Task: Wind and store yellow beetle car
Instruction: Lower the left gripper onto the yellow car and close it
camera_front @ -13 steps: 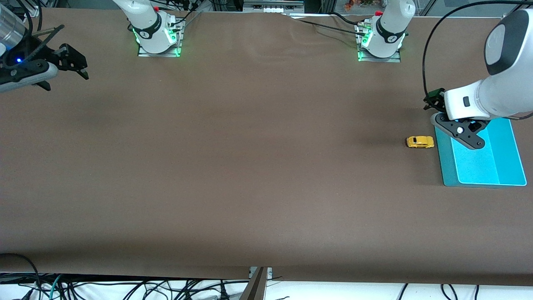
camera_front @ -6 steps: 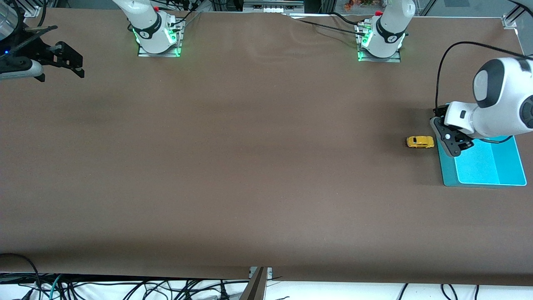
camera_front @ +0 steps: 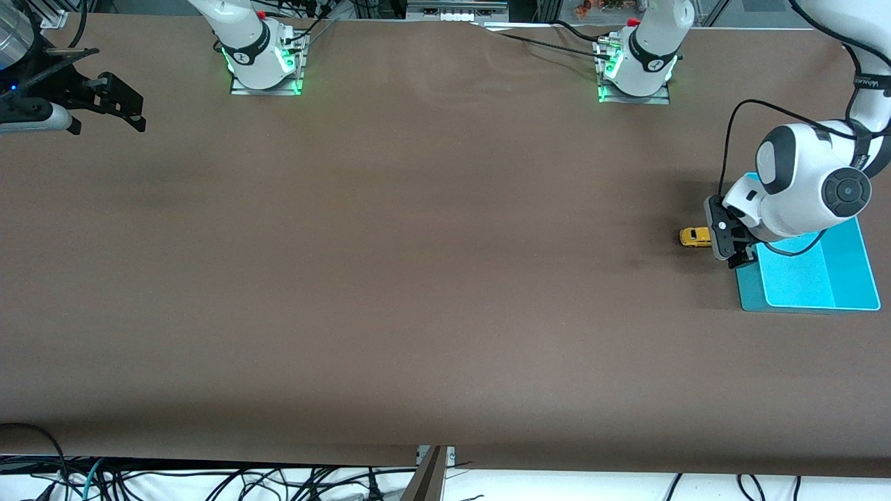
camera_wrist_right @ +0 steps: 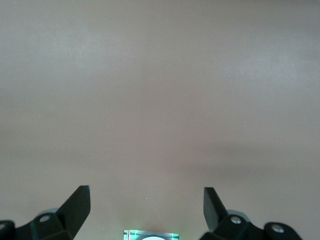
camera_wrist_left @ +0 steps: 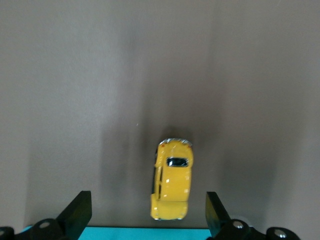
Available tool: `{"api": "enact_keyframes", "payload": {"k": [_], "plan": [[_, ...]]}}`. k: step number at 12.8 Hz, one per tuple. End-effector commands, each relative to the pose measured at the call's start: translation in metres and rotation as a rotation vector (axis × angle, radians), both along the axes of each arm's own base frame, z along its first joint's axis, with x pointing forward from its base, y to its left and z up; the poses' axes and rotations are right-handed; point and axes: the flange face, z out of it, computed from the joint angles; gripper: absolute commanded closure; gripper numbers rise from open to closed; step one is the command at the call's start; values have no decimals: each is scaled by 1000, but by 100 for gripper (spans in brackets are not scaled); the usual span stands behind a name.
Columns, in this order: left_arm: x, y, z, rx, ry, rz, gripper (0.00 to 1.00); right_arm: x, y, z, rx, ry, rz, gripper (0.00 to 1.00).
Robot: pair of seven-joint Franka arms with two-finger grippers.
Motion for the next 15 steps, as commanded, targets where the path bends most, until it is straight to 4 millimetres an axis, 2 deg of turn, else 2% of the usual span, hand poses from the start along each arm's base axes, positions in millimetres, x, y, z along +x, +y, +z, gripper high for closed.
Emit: {"api": "enact_keyframes", "payload": {"k": [1,3,7,10,11,12,13,14,15], "plan": [[-21,11,-20,-3,-31,-50,0,1,4,13,13,-13,-5,0],[-24,12,-34,-9,-14,-51,0,1,1,18,8,-26,-10,0],[-32,36,-70,-21,-13,-2,0,0,5,20,6,-25,-10,0],[-43,32,-85,-30,-14,3,1,4,4,14,14,-12,-9,0],[-44,26,-84,-34,-13,-7,7,4,2,13,15,-8,-16,0],[-43,18,-83,-40,-13,-21,30,4,1,12,16,5,-20,0],[-44,22,-84,-41,-12,-10,54,4,-2,9,16,17,-25,0],[-46,28,-83,-46,-14,0,73,5,-4,7,17,20,-30,0],[-44,24,-83,-57,-17,-6,85,6,-5,7,17,21,-30,0]]}}
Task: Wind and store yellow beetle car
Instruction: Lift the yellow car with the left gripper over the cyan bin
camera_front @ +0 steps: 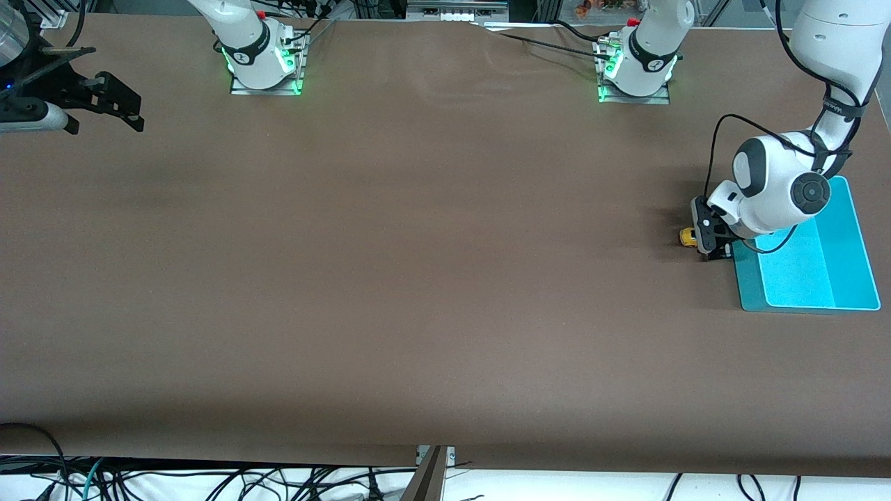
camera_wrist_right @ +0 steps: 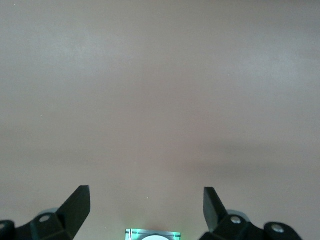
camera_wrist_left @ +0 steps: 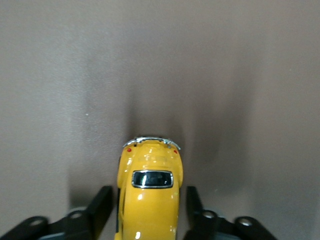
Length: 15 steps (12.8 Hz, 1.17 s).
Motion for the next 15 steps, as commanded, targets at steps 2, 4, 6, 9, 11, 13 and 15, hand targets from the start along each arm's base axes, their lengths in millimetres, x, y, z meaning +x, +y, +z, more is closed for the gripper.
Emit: {"api": "enact_keyframes", "payload": {"k": [2,4,6,9,11,13,15], "plan": [[-2,-4,13,-31,-22,-18,90,2,-3,3,14,14,-18,0],[6,-22,36,-31,-28,-46,90,2,-3,3,14,14,-18,0],[26,-64,69,-34,-42,-57,90,3,-3,3,14,15,-18,0],[61,-107,114,-37,1,-13,88,3,-3,3,14,15,-20,0],[80,-87,150,-18,56,4,88,3,-3,3,14,15,-20,0],[91,-24,175,9,121,11,88,3,-3,3,14,15,-20,0],[85,34,177,51,136,-1,88,3,-3,3,14,15,-20,0]]}}
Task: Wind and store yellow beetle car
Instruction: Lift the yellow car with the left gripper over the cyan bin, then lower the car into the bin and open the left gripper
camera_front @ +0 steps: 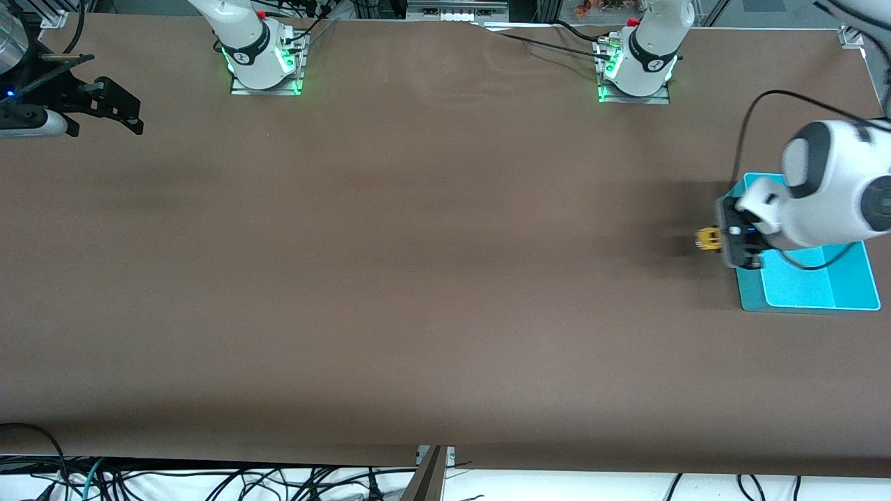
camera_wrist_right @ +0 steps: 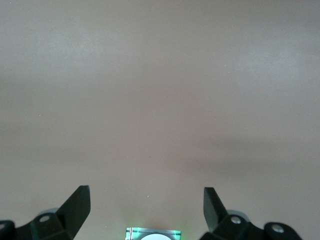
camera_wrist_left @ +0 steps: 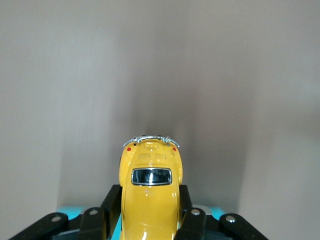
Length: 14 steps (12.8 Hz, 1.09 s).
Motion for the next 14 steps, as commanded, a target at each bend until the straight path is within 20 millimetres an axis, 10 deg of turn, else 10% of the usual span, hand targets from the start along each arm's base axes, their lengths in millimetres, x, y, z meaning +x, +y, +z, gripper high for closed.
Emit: {"api": "enact_keyframes", "payload": {"k": [1,5,12,13,14], "plan": [[-4,75,-11,33,47,-22,88,0,-1,6,11,6,-15,0],[-25,162,-62,15,30,5,88,0,1,8,12,1,-16,0],[-39,184,-139,-6,-50,-40,67,1,1,8,13,0,-16,0],[-39,184,-140,-8,-49,-41,51,1,0,8,13,0,-18,0],[-39,184,-139,-7,-50,-44,1,1,-1,8,13,1,-19,0]]}}
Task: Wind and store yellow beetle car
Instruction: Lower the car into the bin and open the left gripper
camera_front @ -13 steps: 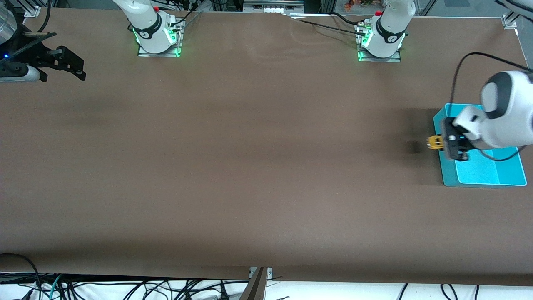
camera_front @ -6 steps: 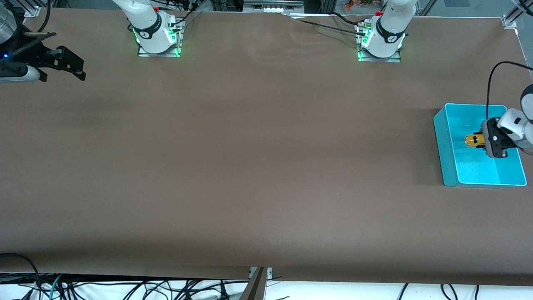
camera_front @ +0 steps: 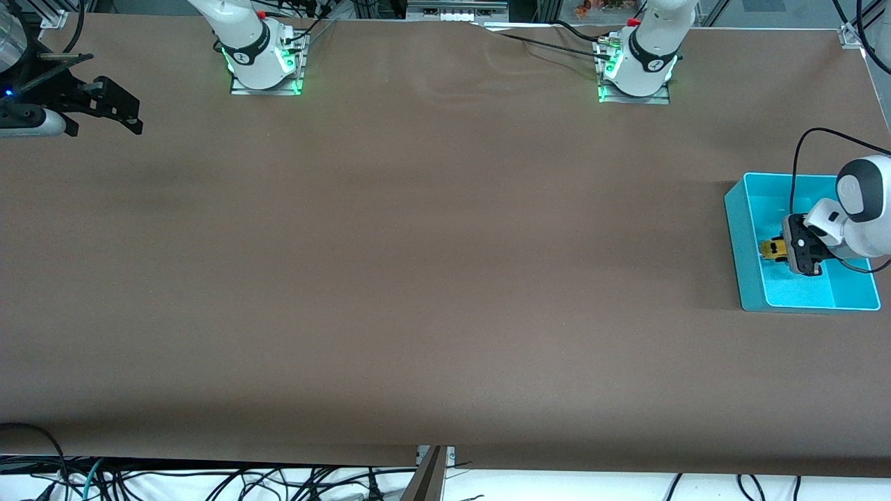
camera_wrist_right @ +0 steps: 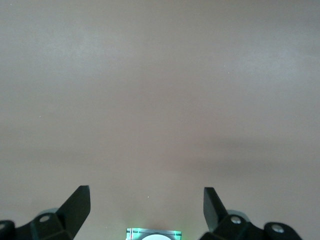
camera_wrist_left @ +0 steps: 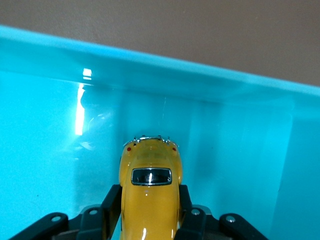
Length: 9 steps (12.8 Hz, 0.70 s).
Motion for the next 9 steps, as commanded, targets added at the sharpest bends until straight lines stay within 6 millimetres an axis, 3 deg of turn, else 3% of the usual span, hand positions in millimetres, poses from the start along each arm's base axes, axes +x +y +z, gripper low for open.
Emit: {"api": "enact_keyframes", "payload": {"k": [1,4,9], "plan": [[-2,5,11,14,-17,-47,0,0,-1,7,13,4,-16,0],[5,5,42,34,-47,-31,0,1,1,7,13,1,-14,0],[32,-9,169,31,31,117,0,1,-1,7,13,3,-17,0]]}}
